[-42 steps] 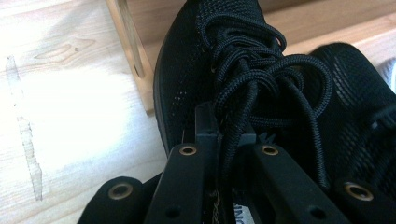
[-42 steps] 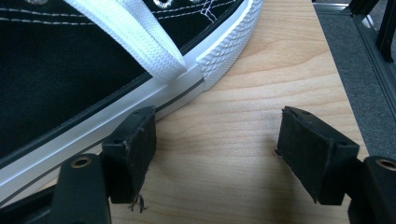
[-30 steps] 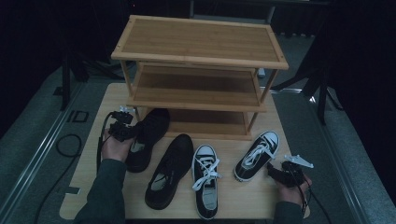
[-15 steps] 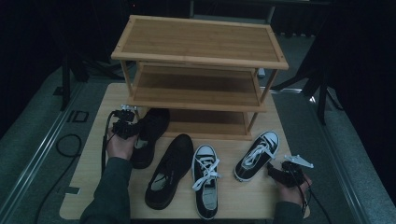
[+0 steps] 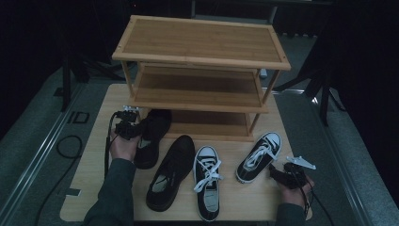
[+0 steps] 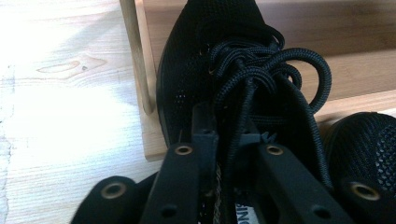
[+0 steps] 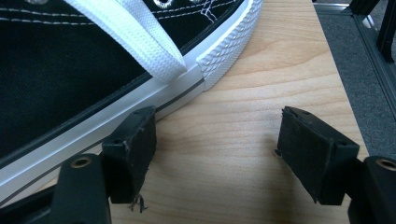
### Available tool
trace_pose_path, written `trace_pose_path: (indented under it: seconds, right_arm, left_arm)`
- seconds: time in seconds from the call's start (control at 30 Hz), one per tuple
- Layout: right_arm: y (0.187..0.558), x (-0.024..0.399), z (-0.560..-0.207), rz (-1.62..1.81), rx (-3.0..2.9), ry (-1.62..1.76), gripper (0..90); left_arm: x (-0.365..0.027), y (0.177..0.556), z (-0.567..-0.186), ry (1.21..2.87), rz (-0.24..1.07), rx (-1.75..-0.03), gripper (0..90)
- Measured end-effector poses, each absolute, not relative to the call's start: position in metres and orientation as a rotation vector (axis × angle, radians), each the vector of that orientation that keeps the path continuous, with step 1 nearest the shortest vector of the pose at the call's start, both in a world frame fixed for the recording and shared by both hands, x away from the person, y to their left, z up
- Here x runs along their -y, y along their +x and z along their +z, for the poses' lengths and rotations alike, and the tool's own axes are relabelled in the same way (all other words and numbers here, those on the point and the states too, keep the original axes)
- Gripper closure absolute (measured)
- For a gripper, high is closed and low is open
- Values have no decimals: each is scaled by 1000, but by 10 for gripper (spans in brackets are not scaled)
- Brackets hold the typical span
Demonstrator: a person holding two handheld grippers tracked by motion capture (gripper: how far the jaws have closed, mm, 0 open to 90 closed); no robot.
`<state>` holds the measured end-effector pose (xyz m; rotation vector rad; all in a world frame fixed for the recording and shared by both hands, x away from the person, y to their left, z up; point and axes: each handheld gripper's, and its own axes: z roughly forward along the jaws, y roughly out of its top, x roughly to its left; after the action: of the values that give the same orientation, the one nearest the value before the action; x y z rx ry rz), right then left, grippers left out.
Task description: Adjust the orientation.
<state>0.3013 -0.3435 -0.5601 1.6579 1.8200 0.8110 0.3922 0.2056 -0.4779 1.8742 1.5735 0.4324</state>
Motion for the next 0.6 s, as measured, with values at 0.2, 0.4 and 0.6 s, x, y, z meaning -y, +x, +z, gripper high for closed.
trace_pose_path:
  seconds: [0.2,0.4,0.6]
  right_arm:
    - [301,343,-560,811,-1820,1658,279]
    - [301,343,-560,811,-1820,1658,279]
    - [301,343,-560,811,-1820,1658,279]
  left_arm:
    - [-207,391,-480,1917,445,-1553,658]
    - [-210,384,-474,1931,428,-1503,608]
    - [-213,374,-464,1933,421,-1460,606]
